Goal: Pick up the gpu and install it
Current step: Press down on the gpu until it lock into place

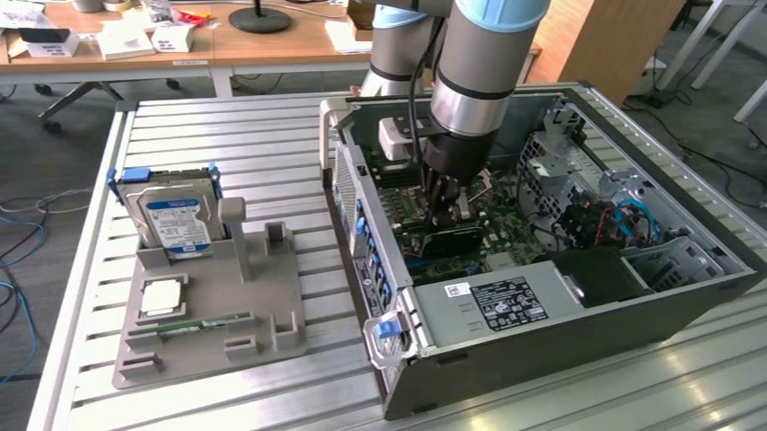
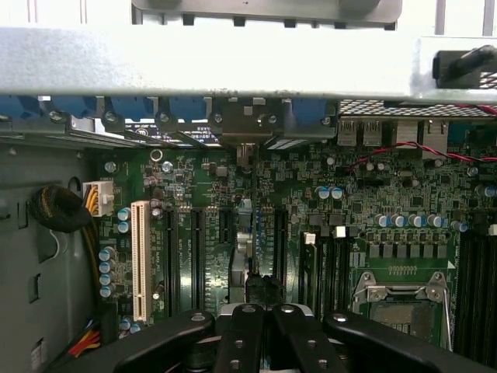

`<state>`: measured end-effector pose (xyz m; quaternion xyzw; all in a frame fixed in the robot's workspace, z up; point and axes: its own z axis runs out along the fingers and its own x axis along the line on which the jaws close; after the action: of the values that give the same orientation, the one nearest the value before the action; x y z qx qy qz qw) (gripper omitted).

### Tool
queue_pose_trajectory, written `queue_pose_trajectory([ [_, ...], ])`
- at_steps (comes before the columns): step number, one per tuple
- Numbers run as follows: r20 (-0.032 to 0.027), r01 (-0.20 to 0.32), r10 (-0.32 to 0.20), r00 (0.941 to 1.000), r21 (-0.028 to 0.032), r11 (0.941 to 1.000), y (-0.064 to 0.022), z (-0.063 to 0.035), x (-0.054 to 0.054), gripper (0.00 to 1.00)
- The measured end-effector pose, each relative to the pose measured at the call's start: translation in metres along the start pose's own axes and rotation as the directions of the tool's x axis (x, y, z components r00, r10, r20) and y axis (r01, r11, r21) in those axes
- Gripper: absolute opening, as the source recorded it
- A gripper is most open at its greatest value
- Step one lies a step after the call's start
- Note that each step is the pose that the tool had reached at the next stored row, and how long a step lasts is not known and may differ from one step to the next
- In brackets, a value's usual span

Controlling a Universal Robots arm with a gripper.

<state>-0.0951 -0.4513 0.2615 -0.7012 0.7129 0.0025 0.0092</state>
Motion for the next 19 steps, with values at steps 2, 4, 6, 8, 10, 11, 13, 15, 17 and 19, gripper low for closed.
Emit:
queue_pose_trajectory([
  [2, -0.0001, 0.000, 0.000, 1.0000, 0.0000, 1.0000, 0.0000, 0.0000, 0.0000, 0.11],
  [4, -0.0001, 0.000, 0.000, 1.0000, 0.0000, 1.0000, 0.0000, 0.0000, 0.0000, 0.11],
  [6, 0.0000, 0.000, 0.000, 1.0000, 0.0000, 1.0000, 0.0000, 0.0000, 0.0000, 0.11],
  [8, 0.0000, 0.000, 0.000, 1.0000, 0.0000, 1.0000, 0.0000, 0.0000, 0.0000, 0.11],
  [10, -0.0001, 0.000, 0.000, 1.0000, 0.0000, 1.0000, 0.0000, 0.0000, 0.0000, 0.11],
  [11, -0.0001, 0.000, 0.000, 1.0000, 0.0000, 1.0000, 0.0000, 0.0000, 0.0000, 0.11],
  [13, -0.0001, 0.000, 0.000, 1.0000, 0.0000, 1.0000, 0.0000, 0.0000, 0.0000, 0.11],
  [15, 0.0000, 0.000, 0.000, 1.0000, 0.0000, 1.0000, 0.0000, -0.0001, 0.0000, 0.11],
  [17, 0.0011, 0.000, 0.000, 1.0000, 0.0004, 1.0000, 0.0000, -0.0014, -0.0001, 0.11],
  [19, 0.0000, 0.000, 0.000, 1.0000, 0.0000, 1.0000, -0.0001, -0.0053, -0.0001, 0.11],
])
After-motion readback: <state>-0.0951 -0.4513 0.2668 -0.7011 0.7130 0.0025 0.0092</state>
